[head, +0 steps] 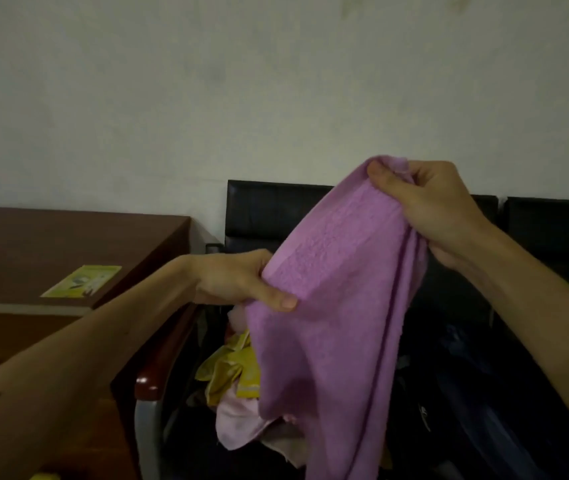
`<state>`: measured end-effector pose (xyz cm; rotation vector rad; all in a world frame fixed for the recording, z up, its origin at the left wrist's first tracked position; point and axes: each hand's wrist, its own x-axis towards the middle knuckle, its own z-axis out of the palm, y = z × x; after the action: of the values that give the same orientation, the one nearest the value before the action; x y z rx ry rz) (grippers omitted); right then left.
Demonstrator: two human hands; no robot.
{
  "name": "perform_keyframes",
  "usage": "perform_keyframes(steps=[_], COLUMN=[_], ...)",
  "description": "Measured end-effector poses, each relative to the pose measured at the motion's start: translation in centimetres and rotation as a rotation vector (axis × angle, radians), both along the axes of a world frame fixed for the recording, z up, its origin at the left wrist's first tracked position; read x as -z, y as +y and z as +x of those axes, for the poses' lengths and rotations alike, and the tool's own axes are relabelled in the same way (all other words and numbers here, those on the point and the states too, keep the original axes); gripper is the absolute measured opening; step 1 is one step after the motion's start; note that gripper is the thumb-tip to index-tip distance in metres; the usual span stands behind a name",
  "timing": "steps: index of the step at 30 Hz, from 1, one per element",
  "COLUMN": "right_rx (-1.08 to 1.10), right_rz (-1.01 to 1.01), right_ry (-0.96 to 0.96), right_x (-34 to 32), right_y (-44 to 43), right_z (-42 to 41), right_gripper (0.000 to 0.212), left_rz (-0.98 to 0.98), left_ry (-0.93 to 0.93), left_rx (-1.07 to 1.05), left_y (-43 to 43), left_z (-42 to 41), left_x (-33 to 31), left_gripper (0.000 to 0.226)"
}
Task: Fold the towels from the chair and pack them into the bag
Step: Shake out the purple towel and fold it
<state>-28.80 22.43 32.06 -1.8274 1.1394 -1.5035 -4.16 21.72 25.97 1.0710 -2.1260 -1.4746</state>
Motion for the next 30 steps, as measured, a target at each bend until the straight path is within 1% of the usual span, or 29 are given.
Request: perform_keyframes(steps=[1,3,4,5,7,9,13,16,18,19,22,23,24,25,27,28,30], right_rx=[0.007,0.026,0.043,0.064,0.099,0.132,0.168,0.191,0.193,0.196,0.208,0.209,0.198,0.182,0.154,0.141,0.123], right_rz=[0.024,0.067,0.089,0.109,0.139,0.173,0.262,0.279,0.27,0.277,0.297,0.298,0.293,0.291,0.3,0.308,0.326], right_ry=[-0.023,-0.066,-0.081,-0.092,-0.101,-0.098,-0.071,-0.046,-0.036,-0.035,-0.052,-0.066,-0.086,-0.106,-0.137,-0.15,-0.18], right_x=[0.4,1.2,1.7,2.3,3.5,5.0,7.7,9.8,11.3,12.0,14.2,14.7,15.2,15.6,16.3,16.5,17.0], right_y=[-0.3,-0.9,-1.2,-1.6,-2.1,-2.4,-2.5,-2.5,-2.6,-2.6,-2.7,-2.8,-2.9,-3.0,-3.1,-3.1,-3.1], right_z=[-0.2,-0.8,-1.2,-1.7,-2.8,-3.6,-5.2,-6.0,-6.5,-6.7,-7.3,-7.5,-7.6,-7.7,-7.7,-7.8,-7.9], right_gripper=[0.032,0.025,0.026,0.029,0.038,0.039,0.041,0.032,0.024,0.023,0.022,0.023,0.023,0.022,0.021,0.022,0.027], left_rz=[0.009,0.024,0.047,0.061,0.052,0.012,-0.043,-0.075,-0.075,-0.071,-0.073,-0.063,-0.055,-0.036,0.005,0.0,-0.067], left_ry=[-0.074,-0.237,-0.277,-0.28,-0.237,-0.177,-0.022,0.123,0.24,0.286,0.36,0.388,0.417,0.444,0.487,0.494,0.447], left_rx=[0.041,0.105,0.104,0.086,0.042,-0.021,-0.26,-0.414,-0.501,-0.523,-0.502,-0.499,-0.497,-0.502,-0.561,-0.607,-0.677], left_y=[-0.1,-0.2,-0.2,-0.3,-0.6,-0.7,-1.0,-1.4,-1.6,-1.6,-2.0,-2.1,-2.4,-2.5,-2.6,-2.7,-2.8], left_z=[0.8,2.2,2.9,3.6,5.1,6.3,8.1,8.7,8.9,8.9,9.4,9.4,9.6,9.6,9.3,9.1,8.7], left_x=[0.8,1.9,2.4,2.7,3.5,4.1,4.6,5.2,5.8,6.2,7.7,8.1,8.5,8.8,9.1,9.3,9.8], left_gripper=[0.057,0.03,0.02,0.016,0.017,0.019,0.029,0.03,0.034,0.04,0.071,0.074,0.071,0.061,0.03,0.023,0.024])
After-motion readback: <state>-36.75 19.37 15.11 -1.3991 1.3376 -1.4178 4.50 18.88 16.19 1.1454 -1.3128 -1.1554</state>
